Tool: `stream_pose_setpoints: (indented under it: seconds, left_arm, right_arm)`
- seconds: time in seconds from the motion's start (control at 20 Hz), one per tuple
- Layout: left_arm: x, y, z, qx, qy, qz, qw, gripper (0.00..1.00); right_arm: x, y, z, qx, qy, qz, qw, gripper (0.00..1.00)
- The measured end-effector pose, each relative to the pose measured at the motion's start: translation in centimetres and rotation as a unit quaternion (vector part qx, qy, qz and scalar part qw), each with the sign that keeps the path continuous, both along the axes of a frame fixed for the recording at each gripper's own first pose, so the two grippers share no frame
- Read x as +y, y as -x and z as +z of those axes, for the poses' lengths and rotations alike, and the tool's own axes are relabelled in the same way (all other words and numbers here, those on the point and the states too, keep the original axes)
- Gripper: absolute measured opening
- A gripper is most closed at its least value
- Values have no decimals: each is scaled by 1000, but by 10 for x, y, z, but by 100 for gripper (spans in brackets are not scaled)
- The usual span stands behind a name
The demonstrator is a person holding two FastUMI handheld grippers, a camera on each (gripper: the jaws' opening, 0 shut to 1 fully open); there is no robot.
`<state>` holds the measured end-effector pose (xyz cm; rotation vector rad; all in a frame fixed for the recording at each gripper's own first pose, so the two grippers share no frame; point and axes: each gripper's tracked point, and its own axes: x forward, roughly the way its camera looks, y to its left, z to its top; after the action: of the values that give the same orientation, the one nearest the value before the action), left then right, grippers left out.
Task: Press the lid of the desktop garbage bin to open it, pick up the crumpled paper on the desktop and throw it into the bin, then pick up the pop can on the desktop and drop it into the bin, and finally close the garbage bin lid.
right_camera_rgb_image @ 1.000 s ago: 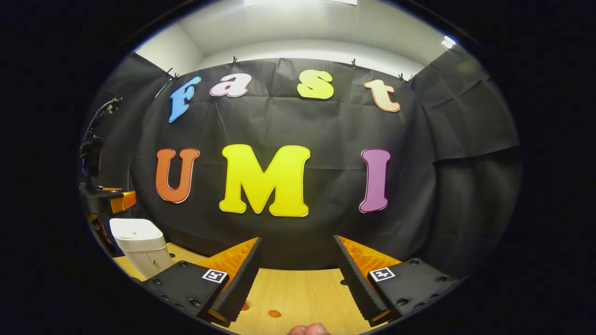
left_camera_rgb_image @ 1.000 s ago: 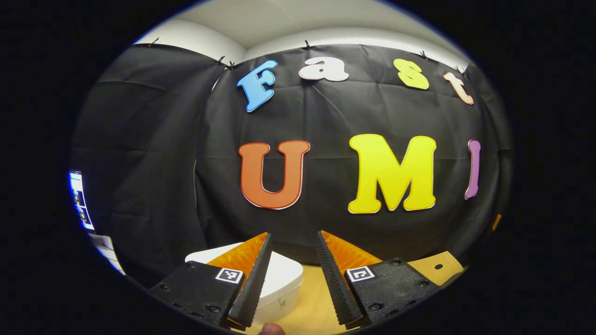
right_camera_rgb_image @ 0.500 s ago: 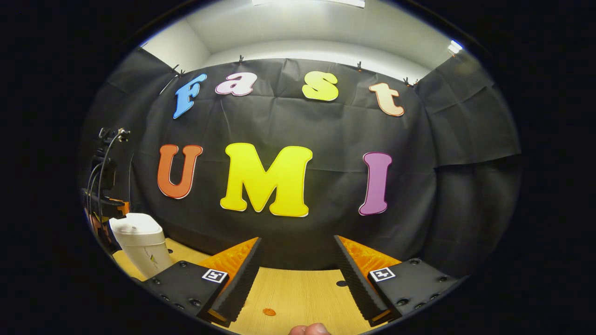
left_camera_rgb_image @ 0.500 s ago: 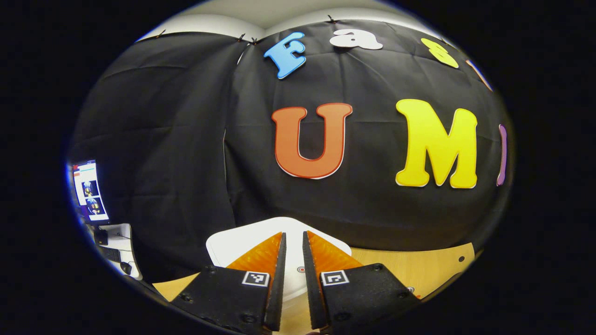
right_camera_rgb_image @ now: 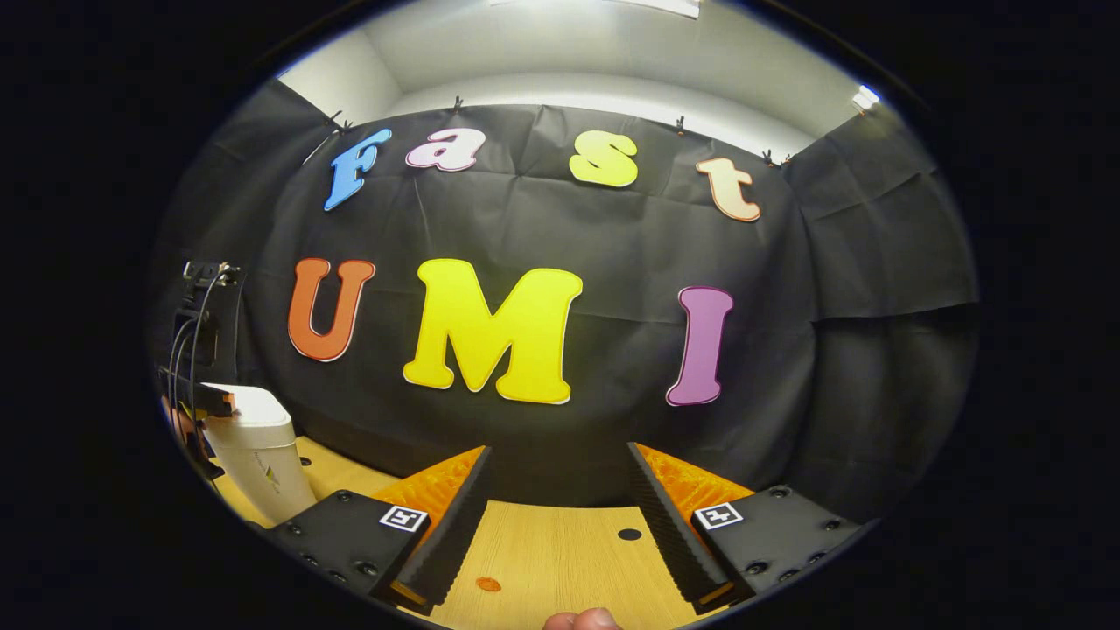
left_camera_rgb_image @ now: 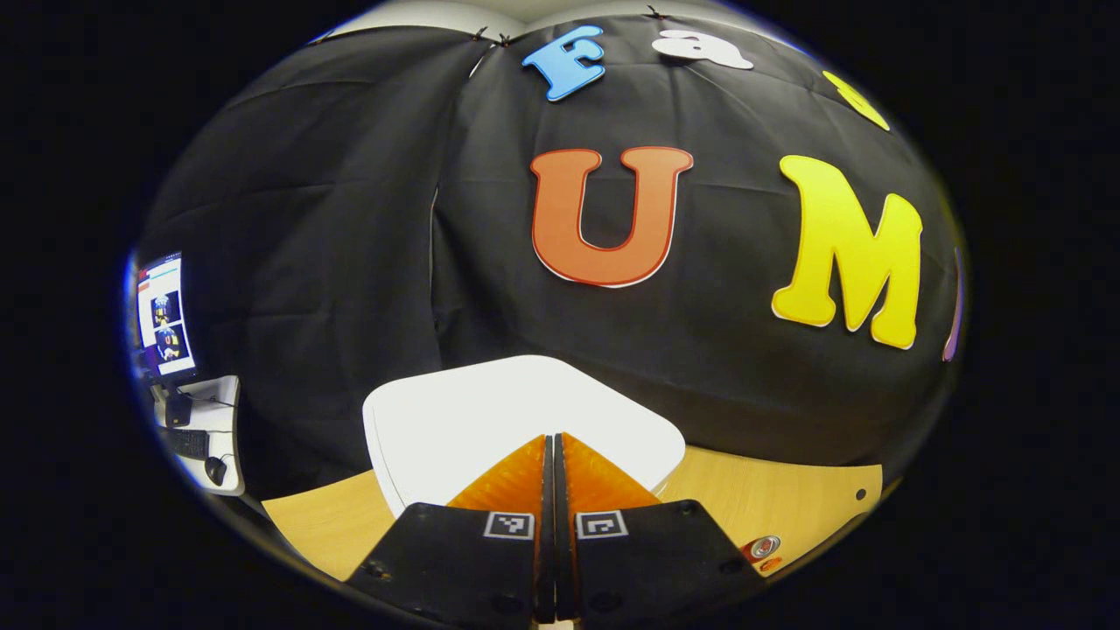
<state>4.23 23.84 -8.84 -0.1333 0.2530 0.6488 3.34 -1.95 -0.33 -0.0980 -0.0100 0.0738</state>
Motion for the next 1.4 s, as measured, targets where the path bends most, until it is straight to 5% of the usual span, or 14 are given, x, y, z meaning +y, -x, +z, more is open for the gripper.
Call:
stream_pose_setpoints:
  seconds: [0.5,1.4]
  left_arm:
    - [-1,4,-12,19,-16,32,999,4]
    - [-20,-2,101,-90,-56,-50,993,8]
  right_arm:
    - [21,-16,-14,12,-12,21,1000,94]
    - [22,-7,0,-7,-16,17,1000,94]
